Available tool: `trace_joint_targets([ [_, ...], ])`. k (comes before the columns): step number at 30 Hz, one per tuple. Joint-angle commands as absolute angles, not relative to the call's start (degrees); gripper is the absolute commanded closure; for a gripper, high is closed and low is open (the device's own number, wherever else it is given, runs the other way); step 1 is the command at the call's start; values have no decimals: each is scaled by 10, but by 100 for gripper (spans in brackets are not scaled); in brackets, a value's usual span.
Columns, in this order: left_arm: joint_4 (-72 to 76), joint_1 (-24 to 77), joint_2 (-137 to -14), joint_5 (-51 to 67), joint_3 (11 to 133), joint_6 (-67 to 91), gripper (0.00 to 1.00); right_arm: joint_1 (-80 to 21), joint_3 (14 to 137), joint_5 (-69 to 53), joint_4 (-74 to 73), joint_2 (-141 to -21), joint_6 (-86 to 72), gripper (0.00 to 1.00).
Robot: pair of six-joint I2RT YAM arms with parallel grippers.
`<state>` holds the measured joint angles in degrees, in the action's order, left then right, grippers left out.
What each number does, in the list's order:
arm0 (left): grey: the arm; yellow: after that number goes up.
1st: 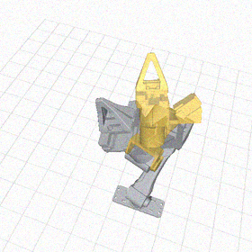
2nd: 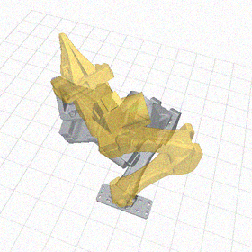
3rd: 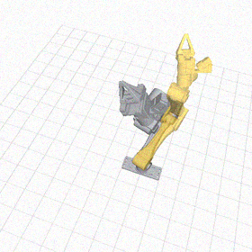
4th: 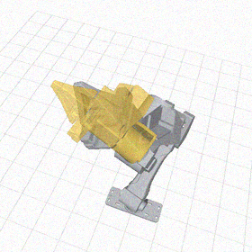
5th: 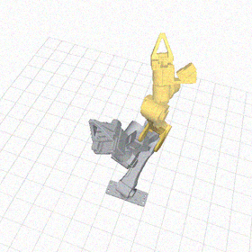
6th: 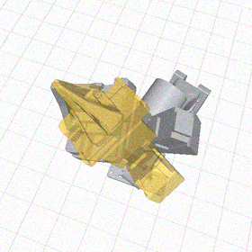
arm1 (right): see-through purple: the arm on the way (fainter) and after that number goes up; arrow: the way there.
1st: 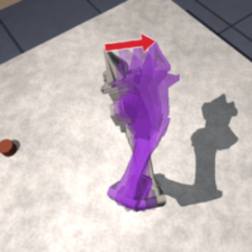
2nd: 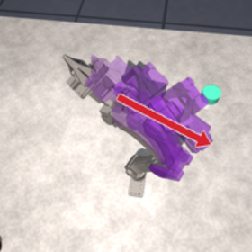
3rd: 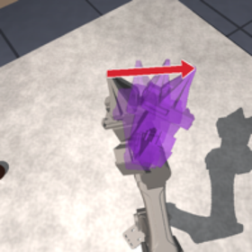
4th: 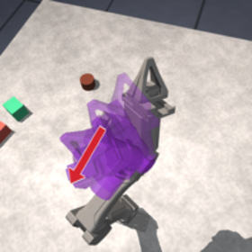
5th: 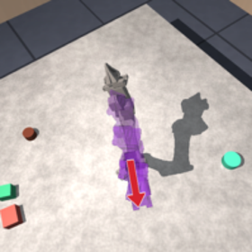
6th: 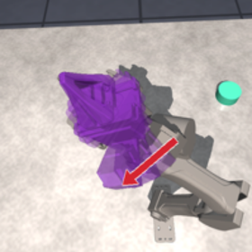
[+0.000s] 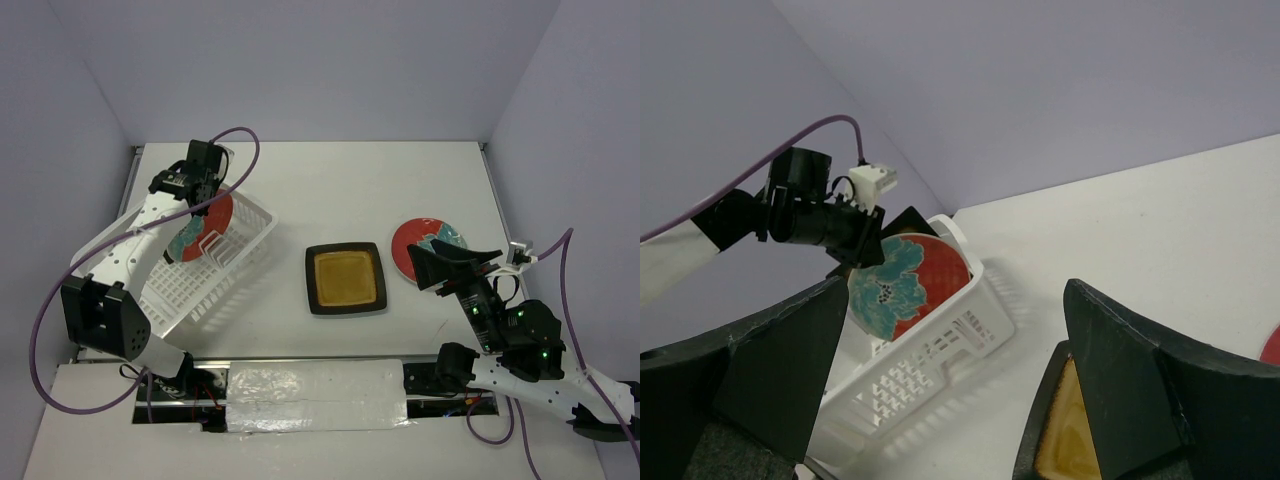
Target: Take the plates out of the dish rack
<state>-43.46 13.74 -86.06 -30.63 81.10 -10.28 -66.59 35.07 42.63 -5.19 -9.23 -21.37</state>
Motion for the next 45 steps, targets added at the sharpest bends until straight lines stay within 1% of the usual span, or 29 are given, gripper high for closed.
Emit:
trace_joint_targets([
  [1, -436, 136, -872, -318, 813, -94, 67, -666, 350, 431, -38, -92, -210, 5],
  [3, -439, 136, -875, -320, 815, -92, 70, -666, 349, 431, -39, -91, -211, 5],
  [6, -445, 136, -882, -326, 823, -90, 82, -666, 349, 431, -39, -90, -211, 5],
  [7, -454, 136, -884, -330, 828, -84, 90, -665, 349, 430, -39, -89, -211, 5],
  [10, -461, 135, -877, -344, 842, -81, 100, -666, 350, 430, -39, -90, -212, 5],
  [16, -456, 136, -845, -362, 872, -79, 100, -666, 349, 430, -37, -92, -210, 5],
  [23, -485, 141, -833, -371, 960, -86, 100, -666, 350, 433, -37, -101, -209, 5],
  [30, -501, 147, -814, -386, 1014, -91, 100, -665, 348, 434, -32, -98, -206, 5],
  [34, -508, 147, -800, -331, 1048, -77, 100, -666, 347, 439, -32, -105, -206, 5],
  [41, -498, 147, -752, -151, 1099, -46, 100, -666, 349, 441, -29, -117, -203, 5],
  [42, -488, 147, -736, -87, 1098, -38, 100, -666, 350, 436, -29, -118, -203, 5],
  [45, -443, 149, -694, 28, 1066, -6, 100, -666, 350, 401, -19, -117, -188, 4],
])
